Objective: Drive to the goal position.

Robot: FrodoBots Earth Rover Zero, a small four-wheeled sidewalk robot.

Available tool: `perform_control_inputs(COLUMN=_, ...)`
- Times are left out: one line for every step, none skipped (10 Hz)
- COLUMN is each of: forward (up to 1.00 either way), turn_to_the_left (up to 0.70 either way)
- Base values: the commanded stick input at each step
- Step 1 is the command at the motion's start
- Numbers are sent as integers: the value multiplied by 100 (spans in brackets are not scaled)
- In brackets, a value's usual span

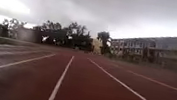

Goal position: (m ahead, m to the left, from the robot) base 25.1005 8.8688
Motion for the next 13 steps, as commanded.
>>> perform_control_inputs(forward=45, turn_to_the_left=0)
perform_control_inputs(forward=45, turn_to_the_left=0)
perform_control_inputs(forward=45, turn_to_the_left=0)
perform_control_inputs(forward=45, turn_to_the_left=0)
perform_control_inputs(forward=45, turn_to_the_left=0)
perform_control_inputs(forward=45, turn_to_the_left=0)
perform_control_inputs(forward=45, turn_to_the_left=0)
perform_control_inputs(forward=45, turn_to_the_left=0)
perform_control_inputs(forward=45, turn_to_the_left=0)
perform_control_inputs(forward=45, turn_to_the_left=0)
perform_control_inputs(forward=45, turn_to_the_left=0)
perform_control_inputs(forward=45, turn_to_the_left=0)
perform_control_inputs(forward=45, turn_to_the_left=0)
